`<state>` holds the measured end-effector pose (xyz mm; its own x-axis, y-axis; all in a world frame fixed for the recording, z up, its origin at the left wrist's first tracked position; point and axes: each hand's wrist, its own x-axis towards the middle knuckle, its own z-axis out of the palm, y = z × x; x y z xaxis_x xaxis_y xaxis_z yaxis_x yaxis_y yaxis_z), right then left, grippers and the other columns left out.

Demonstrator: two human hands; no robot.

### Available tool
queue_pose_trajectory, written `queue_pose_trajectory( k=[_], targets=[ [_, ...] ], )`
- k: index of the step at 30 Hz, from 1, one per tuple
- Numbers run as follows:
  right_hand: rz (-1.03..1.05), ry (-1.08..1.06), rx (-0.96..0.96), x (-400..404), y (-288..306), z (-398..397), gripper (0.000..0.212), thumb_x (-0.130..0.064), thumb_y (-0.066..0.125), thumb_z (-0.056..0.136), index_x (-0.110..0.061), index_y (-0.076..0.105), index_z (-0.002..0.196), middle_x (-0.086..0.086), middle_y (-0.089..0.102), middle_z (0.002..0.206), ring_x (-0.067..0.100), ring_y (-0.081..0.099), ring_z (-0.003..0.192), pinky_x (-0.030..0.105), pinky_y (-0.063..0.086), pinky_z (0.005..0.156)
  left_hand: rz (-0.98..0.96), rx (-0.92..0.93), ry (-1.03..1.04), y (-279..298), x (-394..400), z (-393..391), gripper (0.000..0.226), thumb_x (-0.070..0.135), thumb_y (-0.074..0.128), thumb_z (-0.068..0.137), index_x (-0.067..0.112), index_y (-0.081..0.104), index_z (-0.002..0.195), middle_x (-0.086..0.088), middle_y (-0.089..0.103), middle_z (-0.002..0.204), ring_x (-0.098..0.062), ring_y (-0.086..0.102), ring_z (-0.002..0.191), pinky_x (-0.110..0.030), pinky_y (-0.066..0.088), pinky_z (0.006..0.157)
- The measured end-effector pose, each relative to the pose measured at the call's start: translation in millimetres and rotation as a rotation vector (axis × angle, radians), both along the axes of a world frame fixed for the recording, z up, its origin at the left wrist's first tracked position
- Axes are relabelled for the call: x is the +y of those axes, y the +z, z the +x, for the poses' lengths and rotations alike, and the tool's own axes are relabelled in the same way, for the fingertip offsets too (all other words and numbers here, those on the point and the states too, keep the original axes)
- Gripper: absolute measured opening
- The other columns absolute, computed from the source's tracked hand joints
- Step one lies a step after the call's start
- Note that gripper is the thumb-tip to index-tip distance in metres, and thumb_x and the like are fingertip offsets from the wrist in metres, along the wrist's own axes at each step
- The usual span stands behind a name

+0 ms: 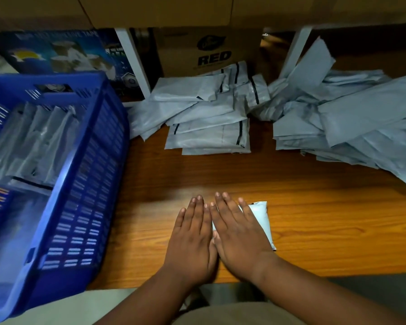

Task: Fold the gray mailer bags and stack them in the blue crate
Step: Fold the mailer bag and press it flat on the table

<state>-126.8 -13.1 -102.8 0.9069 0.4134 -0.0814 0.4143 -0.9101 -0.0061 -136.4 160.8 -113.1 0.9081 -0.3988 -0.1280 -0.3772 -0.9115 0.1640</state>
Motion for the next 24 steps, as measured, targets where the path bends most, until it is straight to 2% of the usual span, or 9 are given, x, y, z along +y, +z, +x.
queue_pose_trajectory(
  k=[5, 15, 18, 21, 24],
  targets=[
    [0.011, -0.004, 0.015, 0, -2, 2, 0.073, -0.042, 0.036, 0.108, -0.008, 0.017, 0.170, 0.018, 0.005, 0.178, 0.034, 0.002, 0.165, 0.057, 0.003, 0.132, 0.003, 0.008, -0.003, 1, 0, 1, 0.079, 0.041, 0.031, 0.104, 0.008, 0.000, 0.169, -0.017, -0.008, 0.177, -0.029, -0.011, 0.164, -0.054, 0.011, 0.132],
    [0.069, -0.016, 0.109, 0, -4, 3, 0.074, -0.044, 0.033, 0.108, -0.010, 0.011, 0.170, 0.014, -0.003, 0.178, 0.029, -0.008, 0.165, 0.057, 0.001, 0.131, 0.003, -0.012, -0.023, -2, 2, 2, 0.080, 0.042, 0.033, 0.103, 0.008, 0.004, 0.169, -0.016, -0.006, 0.177, -0.029, -0.008, 0.165, -0.053, 0.013, 0.132],
    [0.085, -0.010, 0.115, -3, 2, 5, 0.072, -0.045, 0.028, 0.108, -0.011, 0.014, 0.171, 0.013, -0.001, 0.178, 0.027, -0.008, 0.165, 0.057, -0.004, 0.131, 0.021, 0.002, -0.005, 2, 0, 1, 0.080, 0.042, 0.035, 0.101, 0.008, 0.010, 0.169, -0.016, -0.001, 0.177, -0.028, -0.004, 0.165, -0.055, 0.018, 0.130],
    [0.076, 0.018, 0.115, -11, 11, 2, 0.073, -0.048, 0.015, 0.108, -0.012, 0.007, 0.171, 0.014, -0.004, 0.178, 0.028, -0.009, 0.165, 0.055, -0.016, 0.128, 0.064, -0.002, 0.047, 12, -8, -1, 0.078, 0.045, 0.034, 0.102, 0.009, 0.018, 0.169, -0.015, 0.003, 0.177, -0.028, -0.001, 0.165, -0.058, 0.014, 0.130],
    [0.070, 0.021, 0.045, -25, 19, -4, 0.072, -0.045, 0.017, 0.109, -0.008, 0.013, 0.170, 0.016, 0.004, 0.178, 0.030, -0.002, 0.165, 0.054, -0.014, 0.129, 0.037, -0.041, 0.023, 20, -22, -1, 0.075, 0.043, 0.039, 0.102, 0.009, 0.025, 0.167, -0.015, 0.012, 0.176, -0.028, 0.002, 0.165, -0.058, 0.015, 0.129]
  ],
)
